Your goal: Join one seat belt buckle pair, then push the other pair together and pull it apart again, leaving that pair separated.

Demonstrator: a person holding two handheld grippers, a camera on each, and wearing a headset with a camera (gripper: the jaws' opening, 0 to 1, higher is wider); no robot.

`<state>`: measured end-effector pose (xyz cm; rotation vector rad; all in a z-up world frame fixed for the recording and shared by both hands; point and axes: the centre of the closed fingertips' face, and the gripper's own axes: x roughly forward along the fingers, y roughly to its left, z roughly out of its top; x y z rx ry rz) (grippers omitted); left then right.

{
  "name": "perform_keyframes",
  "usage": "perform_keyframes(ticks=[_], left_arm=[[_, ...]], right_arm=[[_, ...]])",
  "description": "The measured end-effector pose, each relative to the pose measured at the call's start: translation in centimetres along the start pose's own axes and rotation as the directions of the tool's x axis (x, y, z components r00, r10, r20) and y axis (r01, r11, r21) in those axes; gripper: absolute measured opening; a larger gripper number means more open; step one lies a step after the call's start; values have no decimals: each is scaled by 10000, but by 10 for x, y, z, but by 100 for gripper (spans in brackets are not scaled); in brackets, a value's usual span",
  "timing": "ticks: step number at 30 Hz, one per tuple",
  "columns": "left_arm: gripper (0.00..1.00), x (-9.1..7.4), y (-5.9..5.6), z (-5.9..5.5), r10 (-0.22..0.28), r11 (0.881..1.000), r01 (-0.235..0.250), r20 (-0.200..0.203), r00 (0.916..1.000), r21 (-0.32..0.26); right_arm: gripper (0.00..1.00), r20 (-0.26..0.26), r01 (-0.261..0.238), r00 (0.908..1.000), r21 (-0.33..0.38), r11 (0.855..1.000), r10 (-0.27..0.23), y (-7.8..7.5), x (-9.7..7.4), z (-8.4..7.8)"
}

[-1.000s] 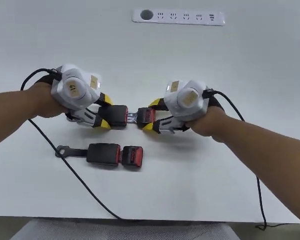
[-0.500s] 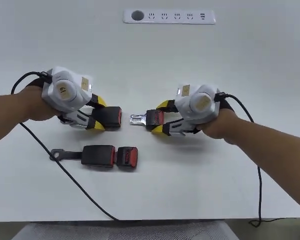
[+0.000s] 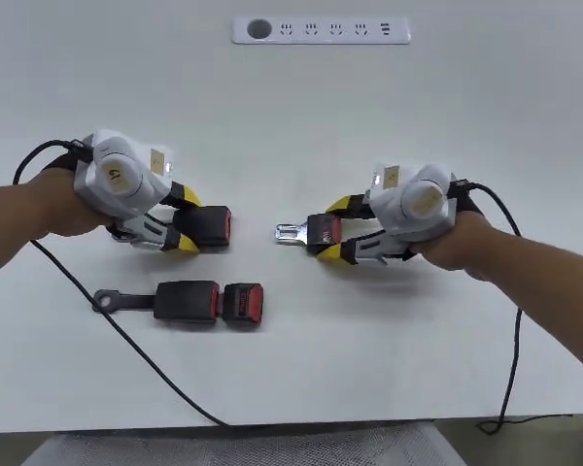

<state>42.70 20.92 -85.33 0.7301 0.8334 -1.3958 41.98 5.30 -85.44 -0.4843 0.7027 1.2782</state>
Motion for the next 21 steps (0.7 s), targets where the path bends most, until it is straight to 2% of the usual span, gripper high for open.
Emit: perform_keyframes(ticks=[13,21], left_arm=[[34,1,1,-1,-50,10000,50,-17,10000,25],[34,1,1,-1,-33,10000,33,-24,10000,23]], right_arm=[[37,-260,73,9996,16,10000,-72,-3,-17,-20],[37,-406,233,9989,141,9996,-227,-3,-35,-35]])
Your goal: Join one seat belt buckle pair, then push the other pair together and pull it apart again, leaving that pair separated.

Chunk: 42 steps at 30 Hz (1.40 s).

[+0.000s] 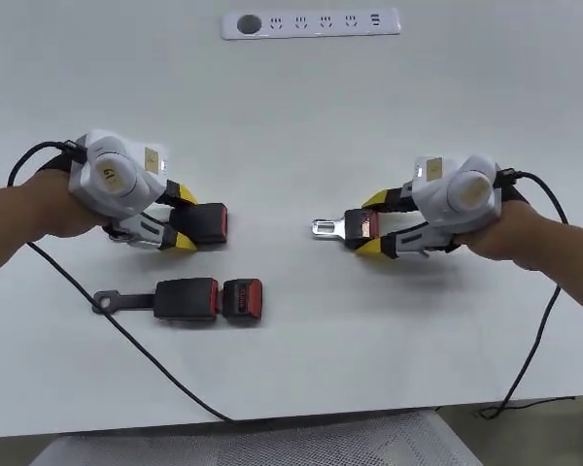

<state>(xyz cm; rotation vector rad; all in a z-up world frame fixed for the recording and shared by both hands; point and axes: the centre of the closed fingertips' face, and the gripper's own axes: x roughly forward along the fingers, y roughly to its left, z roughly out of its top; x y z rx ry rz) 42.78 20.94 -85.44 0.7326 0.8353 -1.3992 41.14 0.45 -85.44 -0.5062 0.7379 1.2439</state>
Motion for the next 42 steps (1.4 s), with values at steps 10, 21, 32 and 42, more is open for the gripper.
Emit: perform_keyframes(ticks=[10,21,32,42], left_arm=[[35,0,-1,0,13,9999,-12,-84,10000,125],[52,-3,-5,0,-58,9978,29,-450,9990,-655],[81,-39,7,23,2760,9045,-2231,1002,9559,-3635],[99,-70,-31,15,4268,8098,-2990,1571,8906,-5048]], right_arm=[[38,36,114,9999,334,9994,-116,0,-8,-3],[66,356,935,9946,914,9914,-971,0,-6,0],[79,1033,3081,9270,3387,8890,-3606,-22,-33,3],[83,1456,3687,8713,4358,8211,-4686,17,-55,10]])
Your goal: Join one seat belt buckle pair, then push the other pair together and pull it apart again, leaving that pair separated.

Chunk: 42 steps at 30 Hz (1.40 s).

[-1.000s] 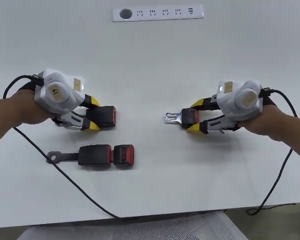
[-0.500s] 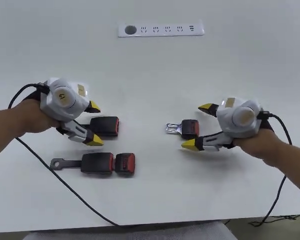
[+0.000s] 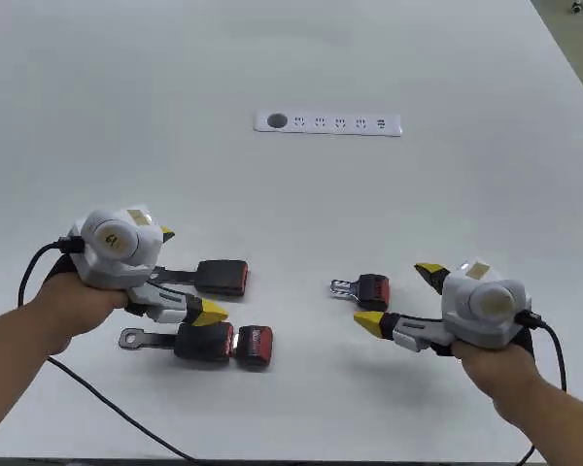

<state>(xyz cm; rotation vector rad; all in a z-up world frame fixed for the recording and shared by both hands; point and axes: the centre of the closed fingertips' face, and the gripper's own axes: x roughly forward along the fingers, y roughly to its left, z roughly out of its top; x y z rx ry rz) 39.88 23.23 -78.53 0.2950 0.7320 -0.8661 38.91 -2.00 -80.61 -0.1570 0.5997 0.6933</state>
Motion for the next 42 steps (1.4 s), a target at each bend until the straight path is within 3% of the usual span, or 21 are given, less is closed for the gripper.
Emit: perform_keyframes(ticks=[4,11,15,22,25,35,42], left_arm=[[100,-20,-11,-3,8,9999,-11,366,9993,102],[100,-49,-31,-5,14,9988,-51,757,9971,483],[100,-61,-41,-7,48,9983,-103,950,9955,574],[100,-77,-45,-10,601,9977,-638,1404,9883,221],[100,-80,-49,-12,728,9972,-747,1602,9844,59],[100,-75,-52,-38,699,9971,-656,1262,9895,-375],[100,-79,-53,-39,738,9965,-682,1273,9891,-479]], right_arm=[[91,24,-124,9999,-488,9987,125,16,-11,-1],[92,180,-357,9991,-1601,9865,391,44,-32,9],[92,325,-371,9985,-1680,9851,431,53,-39,13],[93,512,-281,9980,-1622,9864,369,62,-52,11],[93,510,-267,9981,-1478,9887,346,63,-55,6],[93,312,-205,9992,-1142,9933,242,66,-62,-14],[93,306,-182,9993,-957,9952,212,67,-65,-18]])
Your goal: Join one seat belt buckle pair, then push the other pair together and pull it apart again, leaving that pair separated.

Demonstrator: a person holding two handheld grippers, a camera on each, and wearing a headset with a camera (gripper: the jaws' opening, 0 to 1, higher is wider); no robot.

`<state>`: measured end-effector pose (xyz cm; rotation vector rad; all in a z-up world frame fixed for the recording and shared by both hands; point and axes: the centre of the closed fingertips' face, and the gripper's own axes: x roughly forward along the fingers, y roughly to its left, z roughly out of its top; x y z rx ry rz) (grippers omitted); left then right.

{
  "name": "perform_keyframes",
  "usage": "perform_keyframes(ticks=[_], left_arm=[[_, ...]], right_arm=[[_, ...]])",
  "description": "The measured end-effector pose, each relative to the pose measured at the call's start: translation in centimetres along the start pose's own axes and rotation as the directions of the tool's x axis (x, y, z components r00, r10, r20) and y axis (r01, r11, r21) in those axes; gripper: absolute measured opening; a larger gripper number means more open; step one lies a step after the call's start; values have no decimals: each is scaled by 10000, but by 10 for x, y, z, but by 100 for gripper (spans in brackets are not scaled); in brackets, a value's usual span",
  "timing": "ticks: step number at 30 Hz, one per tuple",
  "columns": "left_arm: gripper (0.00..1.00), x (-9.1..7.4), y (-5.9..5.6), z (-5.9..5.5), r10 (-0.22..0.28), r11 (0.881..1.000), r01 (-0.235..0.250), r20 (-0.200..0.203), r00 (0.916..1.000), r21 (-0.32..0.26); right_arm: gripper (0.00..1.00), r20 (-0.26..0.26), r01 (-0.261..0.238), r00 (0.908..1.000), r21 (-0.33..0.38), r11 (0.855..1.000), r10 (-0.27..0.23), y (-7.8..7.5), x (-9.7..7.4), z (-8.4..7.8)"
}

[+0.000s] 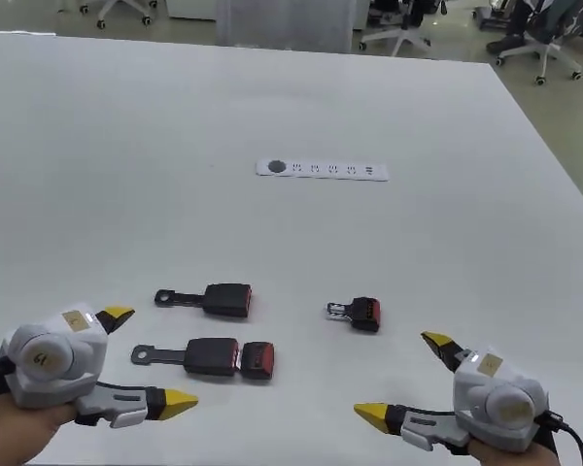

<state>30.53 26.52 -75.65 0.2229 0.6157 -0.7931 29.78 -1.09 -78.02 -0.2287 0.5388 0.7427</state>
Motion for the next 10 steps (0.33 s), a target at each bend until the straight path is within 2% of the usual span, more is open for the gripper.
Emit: perform_keyframes(ticks=[4,10], left_arm=[[100,-2,0,0,11,9999,-10,-39,10000,134],[100,-1,-1,-3,4,10000,-4,-55,10000,-22]], right_arm=[[93,38,9,10000,11,10000,-9,1,-1,1],[92,31,-41,10000,40,10000,41,2,1,-1]])
